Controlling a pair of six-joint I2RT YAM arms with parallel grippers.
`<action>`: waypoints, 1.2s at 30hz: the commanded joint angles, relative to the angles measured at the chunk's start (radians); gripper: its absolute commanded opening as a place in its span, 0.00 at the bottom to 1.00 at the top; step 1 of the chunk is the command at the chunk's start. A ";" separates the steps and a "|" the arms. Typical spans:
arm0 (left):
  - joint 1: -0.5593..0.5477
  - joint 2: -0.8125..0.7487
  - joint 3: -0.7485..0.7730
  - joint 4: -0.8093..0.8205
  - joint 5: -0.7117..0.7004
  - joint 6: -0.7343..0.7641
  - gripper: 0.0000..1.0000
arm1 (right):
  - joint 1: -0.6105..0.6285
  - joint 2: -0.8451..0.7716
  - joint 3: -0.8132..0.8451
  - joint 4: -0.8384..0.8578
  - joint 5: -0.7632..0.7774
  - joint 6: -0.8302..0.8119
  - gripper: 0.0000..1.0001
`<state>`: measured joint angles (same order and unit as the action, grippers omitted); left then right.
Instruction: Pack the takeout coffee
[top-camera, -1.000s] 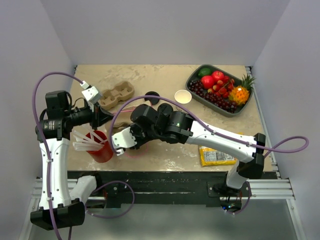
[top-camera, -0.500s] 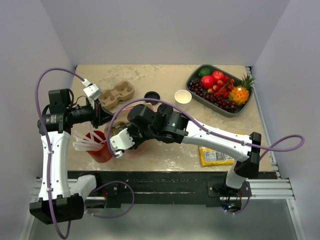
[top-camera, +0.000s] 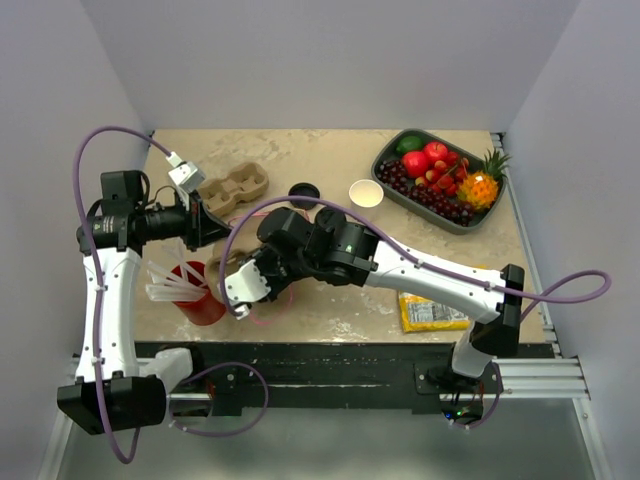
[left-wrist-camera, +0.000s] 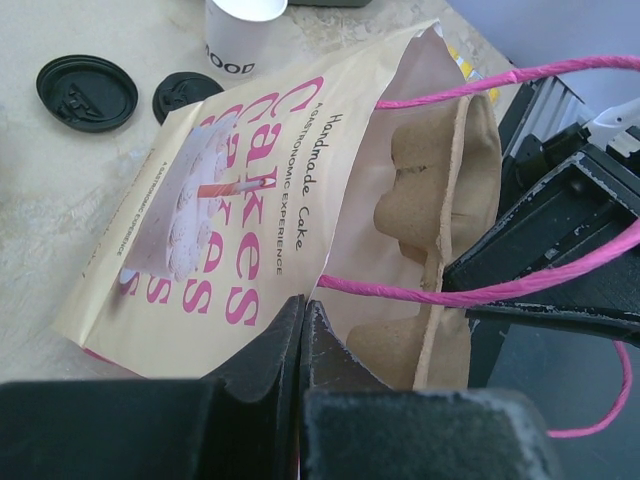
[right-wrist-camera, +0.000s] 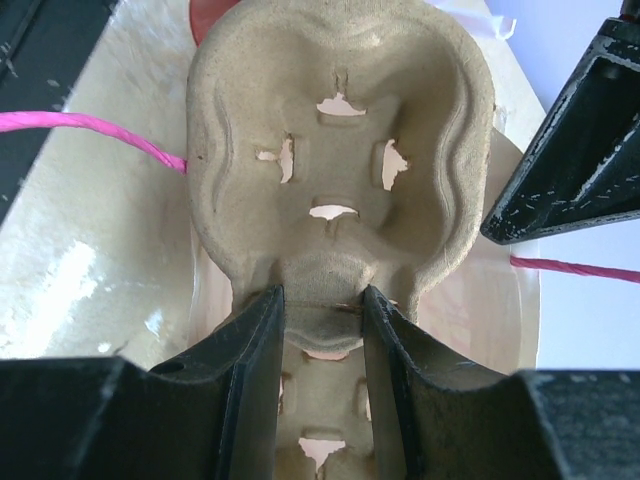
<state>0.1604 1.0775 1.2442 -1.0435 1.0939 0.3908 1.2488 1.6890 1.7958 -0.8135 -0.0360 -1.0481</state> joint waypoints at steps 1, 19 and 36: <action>-0.004 0.010 0.050 -0.041 0.063 0.036 0.00 | -0.028 -0.077 -0.007 0.079 -0.128 0.052 0.00; -0.005 0.016 0.058 -0.124 0.061 0.166 0.00 | -0.124 -0.121 -0.038 0.152 -0.435 0.192 0.00; -0.004 0.027 0.070 -0.228 0.080 0.255 0.00 | -0.233 -0.107 -0.070 0.200 -0.505 0.191 0.00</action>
<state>0.1604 1.0920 1.2762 -1.2224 1.1336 0.5976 1.0229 1.6142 1.7321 -0.6567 -0.4984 -0.8356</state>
